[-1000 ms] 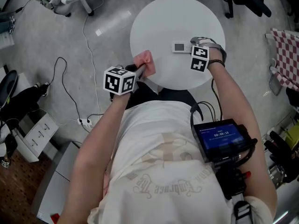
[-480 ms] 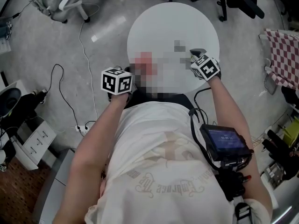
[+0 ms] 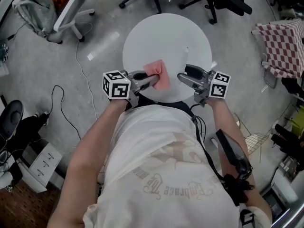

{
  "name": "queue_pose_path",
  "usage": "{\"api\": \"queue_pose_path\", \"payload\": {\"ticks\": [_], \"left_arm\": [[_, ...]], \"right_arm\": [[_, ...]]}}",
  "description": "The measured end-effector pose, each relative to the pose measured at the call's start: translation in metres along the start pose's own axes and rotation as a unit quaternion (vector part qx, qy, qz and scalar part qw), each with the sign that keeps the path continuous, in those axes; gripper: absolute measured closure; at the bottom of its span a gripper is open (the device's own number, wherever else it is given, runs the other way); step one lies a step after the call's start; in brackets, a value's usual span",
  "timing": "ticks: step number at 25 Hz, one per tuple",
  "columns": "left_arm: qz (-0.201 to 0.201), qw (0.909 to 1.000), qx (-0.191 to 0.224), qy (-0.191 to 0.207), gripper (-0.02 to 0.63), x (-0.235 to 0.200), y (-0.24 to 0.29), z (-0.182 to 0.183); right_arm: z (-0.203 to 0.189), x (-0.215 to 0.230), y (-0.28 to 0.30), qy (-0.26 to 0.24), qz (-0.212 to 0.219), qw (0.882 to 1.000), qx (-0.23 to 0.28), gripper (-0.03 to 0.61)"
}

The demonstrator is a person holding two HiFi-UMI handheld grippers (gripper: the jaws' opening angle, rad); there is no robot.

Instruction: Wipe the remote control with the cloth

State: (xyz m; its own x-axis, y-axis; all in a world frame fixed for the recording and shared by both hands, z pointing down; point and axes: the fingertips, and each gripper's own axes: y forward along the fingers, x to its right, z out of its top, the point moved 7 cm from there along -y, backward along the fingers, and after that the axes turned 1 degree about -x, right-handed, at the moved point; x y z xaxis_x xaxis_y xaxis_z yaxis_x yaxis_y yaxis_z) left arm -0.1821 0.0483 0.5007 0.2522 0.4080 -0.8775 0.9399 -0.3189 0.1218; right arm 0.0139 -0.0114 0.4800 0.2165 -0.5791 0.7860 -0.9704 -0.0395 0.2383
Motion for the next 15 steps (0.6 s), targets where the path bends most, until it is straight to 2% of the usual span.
{"api": "queue_pose_path", "payload": {"ticks": [4, 6, 8, 11, 15], "left_arm": [[-0.093, 0.9945, -0.029, 0.038, 0.595, 0.025, 0.017, 0.007], [-0.121, 0.9902, -0.047, 0.052, 0.595, 0.034, 0.027, 0.007], [-0.122, 0.9883, -0.064, 0.065, 0.595, 0.039, 0.035, 0.007], [-0.099, 0.9894, -0.070, 0.081, 0.595, 0.039, 0.042, 0.012], [-0.077, 0.9916, -0.061, 0.084, 0.595, 0.035, 0.043, 0.020]], "right_arm": [[0.013, -0.020, -0.004, 0.013, 0.053, 0.996, 0.066, 0.328], [0.016, -0.024, -0.005, 0.020, 0.067, 0.993, 0.090, 0.328], [0.015, -0.029, -0.005, 0.025, 0.077, 0.992, 0.101, 0.328], [0.013, -0.037, -0.003, 0.021, 0.093, 0.991, 0.099, 0.328], [0.010, -0.041, -0.001, -0.004, 0.084, 0.994, 0.067, 0.328]]}}
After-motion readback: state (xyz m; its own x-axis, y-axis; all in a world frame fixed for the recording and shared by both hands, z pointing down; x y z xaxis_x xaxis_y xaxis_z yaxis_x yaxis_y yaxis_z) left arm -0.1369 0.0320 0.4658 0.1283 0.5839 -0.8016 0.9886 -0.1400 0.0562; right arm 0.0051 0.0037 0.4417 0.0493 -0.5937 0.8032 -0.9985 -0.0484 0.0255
